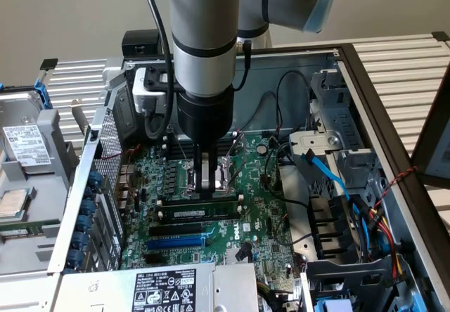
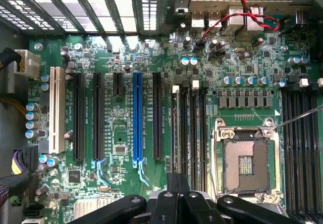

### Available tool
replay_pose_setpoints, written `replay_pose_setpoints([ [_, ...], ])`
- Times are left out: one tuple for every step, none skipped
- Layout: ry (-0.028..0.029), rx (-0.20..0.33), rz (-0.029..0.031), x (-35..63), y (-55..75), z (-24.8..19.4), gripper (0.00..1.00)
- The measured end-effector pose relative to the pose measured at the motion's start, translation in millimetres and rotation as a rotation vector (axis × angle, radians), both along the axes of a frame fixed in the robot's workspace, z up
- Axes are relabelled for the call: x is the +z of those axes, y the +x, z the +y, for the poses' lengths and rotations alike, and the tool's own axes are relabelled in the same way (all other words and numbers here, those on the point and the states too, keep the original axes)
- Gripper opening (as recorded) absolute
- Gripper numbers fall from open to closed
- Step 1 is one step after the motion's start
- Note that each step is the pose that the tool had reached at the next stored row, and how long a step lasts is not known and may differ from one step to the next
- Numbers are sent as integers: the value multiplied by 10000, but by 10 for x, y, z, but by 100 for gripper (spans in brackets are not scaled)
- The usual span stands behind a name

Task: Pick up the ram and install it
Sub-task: 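Press down the ram until it locks into place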

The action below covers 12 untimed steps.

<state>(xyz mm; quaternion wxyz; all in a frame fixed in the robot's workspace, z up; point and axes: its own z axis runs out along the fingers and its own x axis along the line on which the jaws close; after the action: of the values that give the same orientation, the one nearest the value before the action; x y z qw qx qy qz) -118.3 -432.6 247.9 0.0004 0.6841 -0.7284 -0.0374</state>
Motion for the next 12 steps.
replay_pose_setpoints([
  [-1, 0, 1, 0, 0, 0, 10],
  [-1, 0, 0, 0, 0, 0, 10],
  [-1, 0, 1, 0, 0, 0, 10],
  [-1, 0, 0, 0, 0, 0, 10],
  [-1, 0, 1, 0, 0, 0, 10],
  [0, 0, 0, 0, 0, 0, 10],
  [-1, 0, 1, 0, 0, 0, 10],
  [0, 0, 0, 0, 0, 0, 10],
  [-1, 0, 1, 0, 0, 0, 10],
  [0, -39, 1, 0, 0, 0, 10],
  [-1, -149, 2, 0, 0, -1, 10],
  [-1, -286, 1, 0, 0, -1, 10],
])
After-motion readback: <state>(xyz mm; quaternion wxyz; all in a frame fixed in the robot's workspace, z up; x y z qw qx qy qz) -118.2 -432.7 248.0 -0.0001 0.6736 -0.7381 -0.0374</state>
